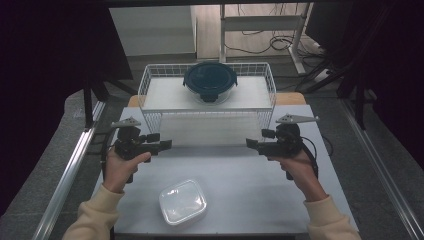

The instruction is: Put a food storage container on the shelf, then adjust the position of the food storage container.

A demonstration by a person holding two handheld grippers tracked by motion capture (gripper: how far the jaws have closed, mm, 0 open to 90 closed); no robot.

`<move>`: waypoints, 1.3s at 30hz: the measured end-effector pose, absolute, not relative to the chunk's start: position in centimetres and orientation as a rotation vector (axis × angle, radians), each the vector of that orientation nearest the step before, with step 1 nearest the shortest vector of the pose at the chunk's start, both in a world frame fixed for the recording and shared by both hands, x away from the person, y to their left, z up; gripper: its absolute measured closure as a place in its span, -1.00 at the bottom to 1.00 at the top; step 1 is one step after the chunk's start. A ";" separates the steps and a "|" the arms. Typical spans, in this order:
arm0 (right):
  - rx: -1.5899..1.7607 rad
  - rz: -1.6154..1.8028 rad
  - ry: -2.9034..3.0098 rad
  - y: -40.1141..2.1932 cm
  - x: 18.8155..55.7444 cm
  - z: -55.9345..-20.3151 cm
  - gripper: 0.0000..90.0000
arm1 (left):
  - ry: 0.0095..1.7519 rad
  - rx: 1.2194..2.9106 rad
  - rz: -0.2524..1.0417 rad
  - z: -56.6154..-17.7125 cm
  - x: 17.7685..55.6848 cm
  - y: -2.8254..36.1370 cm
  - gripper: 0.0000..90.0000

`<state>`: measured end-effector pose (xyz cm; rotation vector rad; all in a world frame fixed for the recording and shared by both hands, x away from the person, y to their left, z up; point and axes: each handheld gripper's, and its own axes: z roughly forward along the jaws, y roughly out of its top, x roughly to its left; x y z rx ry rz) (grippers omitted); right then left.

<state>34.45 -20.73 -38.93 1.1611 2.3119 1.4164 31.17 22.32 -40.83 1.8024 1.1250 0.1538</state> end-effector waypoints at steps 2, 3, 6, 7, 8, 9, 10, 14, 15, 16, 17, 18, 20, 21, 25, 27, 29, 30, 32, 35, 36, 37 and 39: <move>1.167 1.415 2.315 -20.9 34.3 -39.2 -0.48 | 1.137 1.805 0.156 -41.3 30.7 22.5 -0.24; 1.175 1.406 2.322 -21.1 33.9 -39.7 -0.48 | 1.141 1.808 0.157 -41.5 30.6 22.5 -0.24; 1.187 1.389 2.331 -21.6 33.4 -40.7 -0.47 | 1.153 1.826 0.175 -42.1 29.8 22.6 -0.22; 1.191 1.387 2.332 -21.7 33.3 -40.9 -0.47 | 1.154 1.830 0.177 -42.4 29.6 22.6 -0.22; 1.200 1.384 2.332 -21.8 33.1 -41.2 -0.47 | 1.159 1.837 0.176 -42.8 29.4 22.6 -0.22; 1.211 1.380 2.326 -22.1 33.0 -41.5 -0.45 | 1.161 1.843 0.175 -42.9 29.3 22.6 -0.22; 1.213 1.378 2.324 -22.2 33.0 -41.7 -0.44 | 1.164 1.846 0.172 -43.2 29.2 22.6 -0.22; 1.211 1.337 2.344 -22.2 32.8 -42.6 -0.42 | 1.176 1.851 0.155 -44.1 28.9 22.7 -0.22; 1.211 1.337 2.344 -22.2 32.8 -42.6 -0.42 | 1.180 1.850 0.149 -44.4 28.8 22.7 -0.22; 1.210 1.332 2.346 -22.2 32.8 -42.7 -0.42 | 1.185 1.851 0.143 -44.6 28.8 22.7 -0.22; 1.211 1.329 2.348 -22.2 32.8 -42.8 -0.42 | 1.190 1.855 0.141 -44.9 28.7 22.7 -0.22; 1.209 1.318 2.349 -22.2 32.7 -42.9 -0.42 | 1.194 1.857 0.141 -45.0 28.6 22.8 -0.23; 1.205 1.312 2.349 -22.1 32.7 -42.9 -0.42 | 1.200 1.858 0.139 -45.2 28.4 22.9 -0.23; 1.205 1.312 2.353 -22.1 32.7 -43.0 -0.42 | 1.204 1.856 0.140 -45.3 28.3 23.0 -0.23; 1.209 1.319 2.360 -22.2 32.6 -43.1 -0.42 | 1.220 1.854 0.153 -45.3 27.9 23.2 -0.30; 1.214 1.318 2.357 -22.3 32.7 -43.1 -0.42 | 1.223 1.859 0.164 -45.1 27.3 23.4 -0.32; 1.221 1.318 2.350 -22.4 32.7 -43.1 -0.42 | 1.224 1.867 0.166 -45.2 26.8 23.6 -0.32; 1.236 1.313 2.351 -22.5 32.6 -43.2 -0.42 | 1.228 1.873 0.166 -45.4 26.5 23.8 -0.32; 1.241 1.312 2.351 -22.6 32.6 -43.3 -0.42 | 1.249 1.874 0.164 -45.9 25.9 24.2 -0.32; 1.264 1.323 2.365 -22.7 32.7 -43.6 -0.42 | 1.285 1.876 0.159 -46.8 25.3 25.0 -0.27; 1.268 1.326 2.365 -22.7 32.7 -43.7 -0.42 | 1.297 1.878 0.153 -47.1 25.0 25.3 -0.25; 1.273 1.324 2.366 -22.6 32.7 -43.7 -0.42 | 1.305 1.878 0.143 -47.4 24.8 25.6 -0.22; 1.277 1.321 2.370 -22.6 32.8 -43.8 -0.42 | 1.323 1.883 0.133 -48.0 24.2 26.0 -0.13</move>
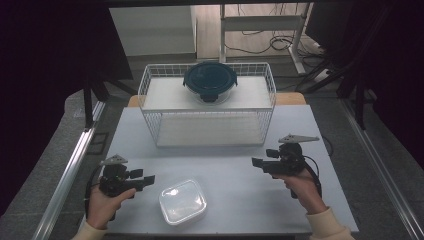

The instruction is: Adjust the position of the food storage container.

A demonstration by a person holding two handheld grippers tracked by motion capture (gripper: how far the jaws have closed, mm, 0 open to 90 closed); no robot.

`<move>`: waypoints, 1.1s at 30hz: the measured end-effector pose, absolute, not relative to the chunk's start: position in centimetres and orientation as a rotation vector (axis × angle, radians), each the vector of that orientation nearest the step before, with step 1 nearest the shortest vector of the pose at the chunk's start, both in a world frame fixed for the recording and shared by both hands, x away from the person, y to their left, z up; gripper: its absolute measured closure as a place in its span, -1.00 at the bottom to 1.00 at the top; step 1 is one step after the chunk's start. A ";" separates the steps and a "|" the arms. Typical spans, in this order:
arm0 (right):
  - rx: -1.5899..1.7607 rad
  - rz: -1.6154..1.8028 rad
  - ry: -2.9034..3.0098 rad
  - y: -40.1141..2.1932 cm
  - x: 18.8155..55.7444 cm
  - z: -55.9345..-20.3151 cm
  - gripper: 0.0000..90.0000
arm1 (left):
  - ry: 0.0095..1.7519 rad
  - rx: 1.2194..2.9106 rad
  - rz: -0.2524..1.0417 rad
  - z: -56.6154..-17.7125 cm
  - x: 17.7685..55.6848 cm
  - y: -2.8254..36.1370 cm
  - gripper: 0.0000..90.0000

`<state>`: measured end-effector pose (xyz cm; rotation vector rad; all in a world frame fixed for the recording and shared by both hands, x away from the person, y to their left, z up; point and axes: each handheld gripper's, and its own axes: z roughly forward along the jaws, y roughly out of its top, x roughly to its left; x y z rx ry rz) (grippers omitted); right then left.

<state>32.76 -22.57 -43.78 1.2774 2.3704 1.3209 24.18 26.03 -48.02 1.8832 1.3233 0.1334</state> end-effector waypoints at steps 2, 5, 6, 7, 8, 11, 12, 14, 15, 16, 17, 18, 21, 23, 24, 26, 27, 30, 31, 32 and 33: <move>1.277 1.317 2.376 -22.4 32.7 -43.9 -0.42 | 1.319 1.905 0.112 -48.5 23.6 26.2 -0.02; 1.279 1.308 2.386 -22.3 32.7 -44.1 -0.42 | 1.321 1.931 0.079 -49.3 22.7 26.6 0.21; 1.287 1.306 2.386 -22.2 32.7 -44.2 -0.42 | 1.318 1.938 0.064 -49.5 22.4 26.6 0.34; 1.292 1.294 2.390 -22.2 32.8 -44.3 -0.42 | 1.307 1.957 0.026 -50.0 21.8 26.4 0.51; 1.292 1.294 2.390 -22.2 32.8 -44.3 -0.42 | 1.307 1.957 0.026 -50.0 21.8 26.4 0.58; 1.302 1.292 2.391 -22.2 32.8 -44.5 -0.42 | 1.272 2.025 -0.047 -51.0 21.0 25.3 0.73; 1.303 1.291 2.392 -22.2 32.8 -44.5 -0.42 | 1.254 2.045 -0.081 -51.3 20.8 24.8 0.79; 1.304 1.291 2.394 -22.1 32.8 -44.5 -0.42 | 1.233 2.058 -0.113 -51.4 20.6 24.4 0.94; 1.304 1.291 2.392 -22.1 32.8 -44.5 -0.42 | 1.222 2.065 -0.124 -51.4 20.5 24.2 0.94; 1.303 1.292 2.394 -22.2 32.8 -44.5 -0.42 | 1.213 2.073 -0.135 -51.4 20.4 24.0 0.98; 1.303 1.293 2.393 -22.2 32.7 -44.5 -0.42 | 1.201 2.084 -0.148 -51.4 20.3 23.7 0.99; 1.304 1.294 2.392 -22.2 32.7 -44.5 -0.42 | 1.195 2.093 -0.158 -51.4 20.2 23.5 0.99; 1.313 1.293 2.388 -22.2 32.8 -44.6 -0.42 | 1.176 2.098 -0.179 -51.4 20.1 23.0 1.00; 1.314 1.291 2.389 -22.2 32.8 -44.6 -0.42 | 1.161 2.103 -0.198 -51.4 20.0 22.7 1.00; 1.314 1.290 2.391 -22.2 32.8 -44.6 -0.42 | 1.156 2.104 -0.205 -51.4 20.0 22.5 1.00; 1.310 1.292 2.391 -22.2 32.8 -44.6 -0.42 | 1.158 2.114 -0.193 -51.5 20.1 22.1 1.00; 1.313 1.292 2.390 -22.2 32.8 -44.6 -0.42 | 1.155 2.120 -0.193 -51.5 20.1 22.0 1.00; 1.315 1.294 2.390 -22.2 32.8 -44.6 -0.42 | 1.129 2.110 -0.216 -51.6 20.3 21.3 1.00; 1.314 1.297 2.389 -22.2 32.7 -44.6 -0.42 | 1.116 2.121 -0.217 -51.6 20.5 21.1 1.00; 1.315 1.298 2.388 -22.2 32.7 -44.6 -0.42 | 1.111 2.126 -0.218 -51.5 20.6 20.9 1.00; 1.314 1.298 2.387 -22.2 32.7 -44.6 -0.42 | 1.104 2.130 -0.218 -51.5 20.8 20.6 1.00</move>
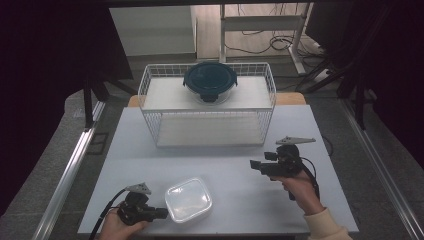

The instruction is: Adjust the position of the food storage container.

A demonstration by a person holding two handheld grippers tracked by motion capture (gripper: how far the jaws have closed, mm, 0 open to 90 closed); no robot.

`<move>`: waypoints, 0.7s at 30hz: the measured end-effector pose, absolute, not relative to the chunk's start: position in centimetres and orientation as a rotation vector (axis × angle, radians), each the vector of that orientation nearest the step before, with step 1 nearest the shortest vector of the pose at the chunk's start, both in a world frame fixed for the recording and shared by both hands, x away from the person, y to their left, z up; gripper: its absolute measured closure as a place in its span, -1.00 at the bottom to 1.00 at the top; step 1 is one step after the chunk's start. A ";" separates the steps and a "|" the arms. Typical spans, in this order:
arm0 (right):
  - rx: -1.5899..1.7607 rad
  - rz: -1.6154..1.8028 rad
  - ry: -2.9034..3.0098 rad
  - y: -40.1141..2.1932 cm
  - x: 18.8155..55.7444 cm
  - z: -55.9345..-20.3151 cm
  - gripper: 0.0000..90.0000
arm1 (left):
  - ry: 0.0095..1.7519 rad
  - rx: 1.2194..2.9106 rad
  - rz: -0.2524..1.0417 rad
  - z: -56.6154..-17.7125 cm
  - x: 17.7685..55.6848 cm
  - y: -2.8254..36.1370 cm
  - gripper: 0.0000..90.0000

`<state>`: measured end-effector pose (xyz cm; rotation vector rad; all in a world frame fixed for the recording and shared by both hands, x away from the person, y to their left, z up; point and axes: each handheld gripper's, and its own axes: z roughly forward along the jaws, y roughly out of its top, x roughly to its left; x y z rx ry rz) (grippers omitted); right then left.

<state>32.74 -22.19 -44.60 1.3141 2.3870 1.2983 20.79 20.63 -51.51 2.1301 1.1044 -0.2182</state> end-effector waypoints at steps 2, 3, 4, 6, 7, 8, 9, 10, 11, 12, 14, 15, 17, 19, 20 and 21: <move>1.314 1.298 2.389 -22.2 32.7 -44.6 -0.42 | 1.094 2.134 -0.210 -51.4 21.1 20.1 1.00; 1.312 1.298 2.388 -22.2 32.7 -44.6 -0.42 | 1.085 2.133 -0.208 -51.3 21.2 19.9 1.00; 1.312 1.301 2.385 -22.2 32.7 -44.5 -0.42 | 1.078 2.127 -0.208 -51.3 21.3 19.6 1.00; 1.313 1.305 2.379 -22.4 32.7 -44.5 -0.42 | 1.070 2.138 -0.209 -51.3 21.5 19.4 1.00; 1.314 1.306 2.377 -22.4 32.7 -44.4 -0.42 | 1.070 2.138 -0.209 -51.3 21.6 19.3 1.00; 1.318 1.309 2.376 -22.5 32.7 -44.4 -0.42 | 1.069 2.139 -0.205 -51.3 21.7 19.1 1.00; 1.318 1.309 2.376 -22.5 32.7 -44.4 -0.42 | 1.072 2.138 -0.204 -51.3 21.8 19.0 1.00; 1.318 1.309 2.376 -22.5 32.7 -44.4 -0.42 | 1.068 2.137 -0.204 -51.2 21.9 18.8 1.00; 1.319 1.310 2.376 -22.5 32.7 -44.4 -0.42 | 1.056 2.140 -0.201 -51.2 22.1 18.5 1.00; 1.320 1.312 2.375 -22.4 32.6 -44.4 -0.42 | 1.044 2.138 -0.199 -51.1 22.3 18.2 1.00; 1.313 1.317 2.379 -22.3 32.5 -44.3 -0.42 | 1.033 2.137 -0.200 -51.1 22.6 17.6 1.00; 1.313 1.318 2.377 -22.3 32.5 -44.2 -0.42 | 1.031 2.132 -0.201 -51.1 22.7 17.3 1.00; 1.304 1.322 2.377 -22.3 32.4 -44.1 -0.42 | 1.013 2.145 -0.198 -51.0 23.1 16.5 1.00; 1.301 1.322 2.374 -22.3 32.4 -44.0 -0.42 | 0.998 2.153 -0.189 -50.8 23.5 15.7 1.00; 1.304 1.323 2.373 -22.3 32.4 -44.0 -0.42 | 0.992 2.157 -0.186 -50.7 23.7 15.3 1.00; 1.304 1.323 2.373 -22.3 32.4 -44.0 -0.42 | 0.987 2.159 -0.181 -50.7 23.9 14.9 1.00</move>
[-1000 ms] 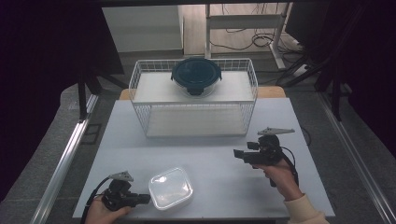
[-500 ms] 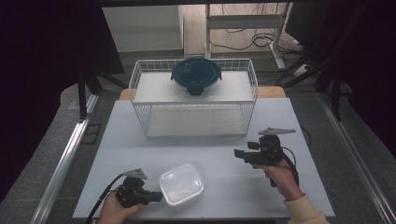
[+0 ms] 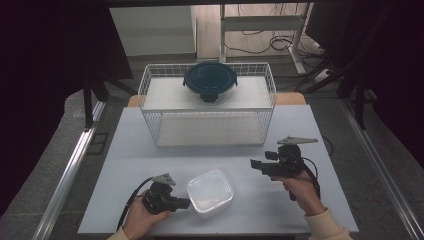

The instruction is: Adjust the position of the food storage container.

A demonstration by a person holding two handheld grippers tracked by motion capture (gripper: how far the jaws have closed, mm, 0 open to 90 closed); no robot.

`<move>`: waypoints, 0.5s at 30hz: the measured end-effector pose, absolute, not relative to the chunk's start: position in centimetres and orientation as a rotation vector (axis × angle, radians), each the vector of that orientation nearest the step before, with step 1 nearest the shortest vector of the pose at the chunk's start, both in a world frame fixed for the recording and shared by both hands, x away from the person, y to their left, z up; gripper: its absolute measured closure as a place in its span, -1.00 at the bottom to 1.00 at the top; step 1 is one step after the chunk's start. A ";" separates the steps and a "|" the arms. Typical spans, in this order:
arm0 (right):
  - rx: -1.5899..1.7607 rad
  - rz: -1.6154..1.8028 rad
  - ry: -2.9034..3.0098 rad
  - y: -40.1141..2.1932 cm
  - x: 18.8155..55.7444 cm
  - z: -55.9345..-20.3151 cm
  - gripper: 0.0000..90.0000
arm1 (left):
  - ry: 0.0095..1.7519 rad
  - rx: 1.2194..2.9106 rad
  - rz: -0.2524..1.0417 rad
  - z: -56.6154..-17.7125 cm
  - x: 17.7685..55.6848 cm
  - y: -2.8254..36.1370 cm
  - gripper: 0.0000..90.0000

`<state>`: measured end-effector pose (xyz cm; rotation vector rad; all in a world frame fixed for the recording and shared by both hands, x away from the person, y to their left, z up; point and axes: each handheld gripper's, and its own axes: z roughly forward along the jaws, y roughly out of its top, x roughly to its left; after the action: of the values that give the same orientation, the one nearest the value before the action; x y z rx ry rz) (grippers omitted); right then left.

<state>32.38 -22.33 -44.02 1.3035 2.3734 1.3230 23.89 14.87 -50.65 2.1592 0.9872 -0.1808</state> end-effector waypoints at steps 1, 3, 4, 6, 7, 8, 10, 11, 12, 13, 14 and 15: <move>1.308 1.324 2.373 -22.4 32.4 -44.0 -0.42 | 0.980 2.166 -0.175 -50.6 24.1 14.4 1.00; 1.313 1.324 2.371 -22.4 32.4 -44.1 -0.42 | 0.973 2.169 -0.173 -50.6 24.5 13.9 1.00; 1.317 1.325 2.369 -22.5 32.4 -44.1 -0.42 | 0.969 2.172 -0.168 -50.5 24.6 13.6 1.00; 1.317 1.324 2.366 -22.6 32.5 -44.1 -0.42 | 0.959 2.180 -0.156 -50.4 24.9 13.0 1.00; 1.323 1.325 2.361 -22.7 32.6 -44.1 -0.42 | 0.950 2.183 -0.156 -50.3 25.0 12.7 1.00; 1.323 1.325 2.361 -22.7 32.6 -44.1 -0.42 | 0.946 2.185 -0.155 -50.3 25.1 12.5 1.00; 1.327 1.325 2.358 -22.7 32.6 -44.1 -0.42 | 0.934 2.191 -0.155 -50.2 25.4 12.0 1.00; 1.326 1.326 2.358 -22.7 32.6 -44.1 -0.42 | 0.931 2.191 -0.154 -50.2 25.5 11.7 1.00; 1.327 1.326 2.358 -22.7 32.5 -44.1 -0.42 | 0.925 2.193 -0.155 -50.2 25.6 11.5 1.00; 1.326 1.325 2.358 -22.7 32.5 -44.1 -0.42 | 0.921 2.195 -0.153 -50.2 25.7 11.3 1.00; 1.325 1.324 2.358 -22.7 32.5 -44.1 -0.42 | 0.920 2.193 -0.154 -50.2 25.8 11.2 1.00; 1.325 1.324 2.356 -22.7 32.6 -44.1 -0.42 | 0.918 2.188 -0.157 -50.2 25.9 11.0 1.00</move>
<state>32.55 -22.73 -44.09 1.3248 2.3560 1.3238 25.93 10.99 -50.18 2.1881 0.9184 -0.1574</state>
